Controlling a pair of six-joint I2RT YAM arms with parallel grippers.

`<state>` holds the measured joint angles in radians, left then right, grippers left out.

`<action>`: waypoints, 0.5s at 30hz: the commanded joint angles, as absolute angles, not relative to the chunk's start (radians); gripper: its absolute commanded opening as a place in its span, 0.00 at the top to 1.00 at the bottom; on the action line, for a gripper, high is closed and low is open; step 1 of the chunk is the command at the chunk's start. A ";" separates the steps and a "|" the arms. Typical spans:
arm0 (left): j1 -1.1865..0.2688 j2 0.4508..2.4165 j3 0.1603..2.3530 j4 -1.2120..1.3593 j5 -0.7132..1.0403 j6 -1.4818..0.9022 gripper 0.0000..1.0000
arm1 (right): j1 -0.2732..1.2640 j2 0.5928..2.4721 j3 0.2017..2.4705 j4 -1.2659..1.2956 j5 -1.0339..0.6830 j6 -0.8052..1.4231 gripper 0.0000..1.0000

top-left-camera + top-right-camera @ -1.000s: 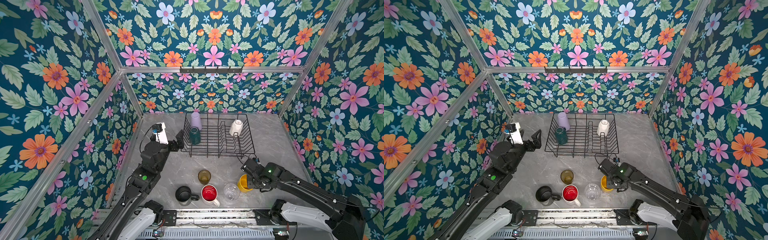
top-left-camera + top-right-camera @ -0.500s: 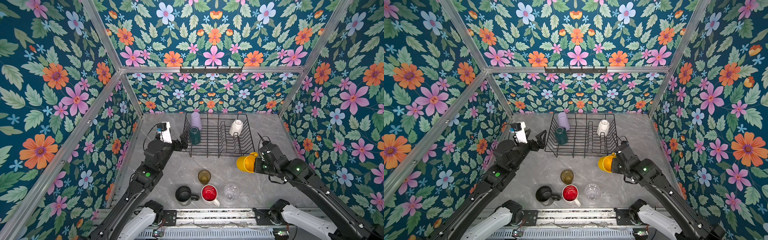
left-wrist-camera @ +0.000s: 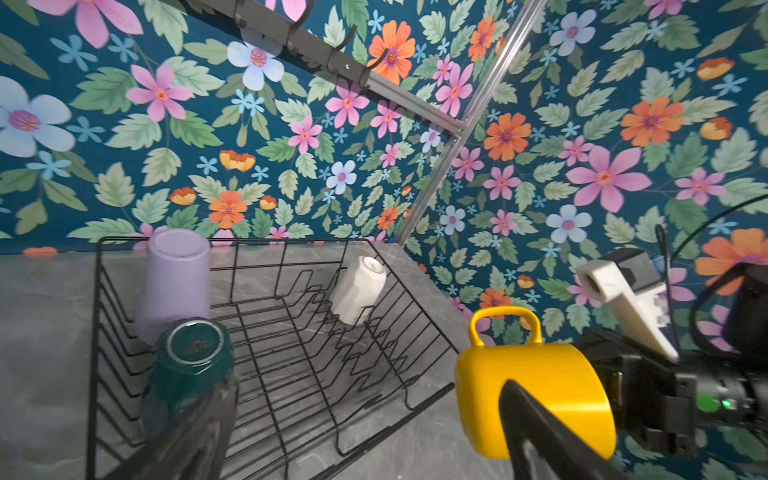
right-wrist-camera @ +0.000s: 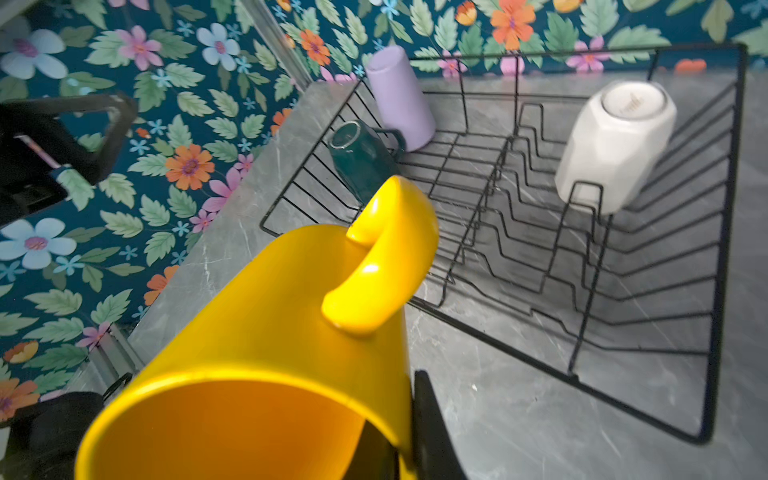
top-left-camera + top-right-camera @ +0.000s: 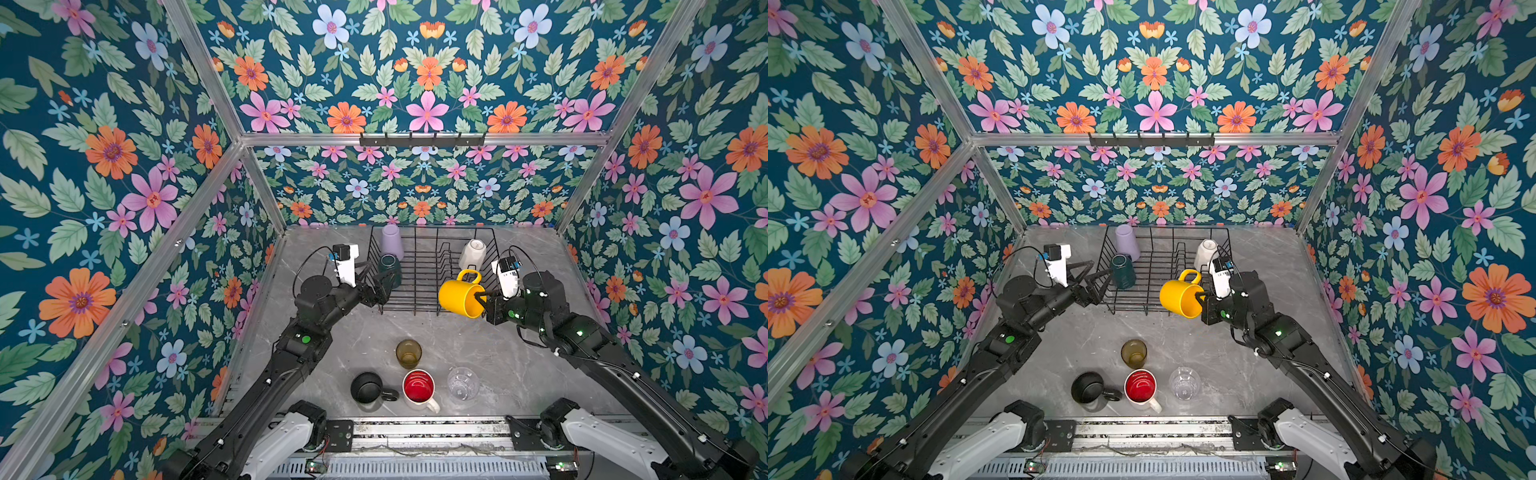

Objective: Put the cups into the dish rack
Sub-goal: 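Lift the yellow mug with the right gripper while the left gripper reaches in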

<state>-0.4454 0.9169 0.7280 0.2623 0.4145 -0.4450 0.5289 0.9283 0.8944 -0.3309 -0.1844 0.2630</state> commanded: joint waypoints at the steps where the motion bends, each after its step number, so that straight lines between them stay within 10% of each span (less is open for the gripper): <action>1: -0.435 0.926 0.728 0.349 0.566 -0.480 0.01 | 0.528 0.911 0.885 -0.088 -0.286 0.147 1.00; 15: -0.432 0.981 0.697 0.561 0.931 -0.574 0.01 | 0.529 0.997 0.989 -0.039 -0.597 0.060 1.00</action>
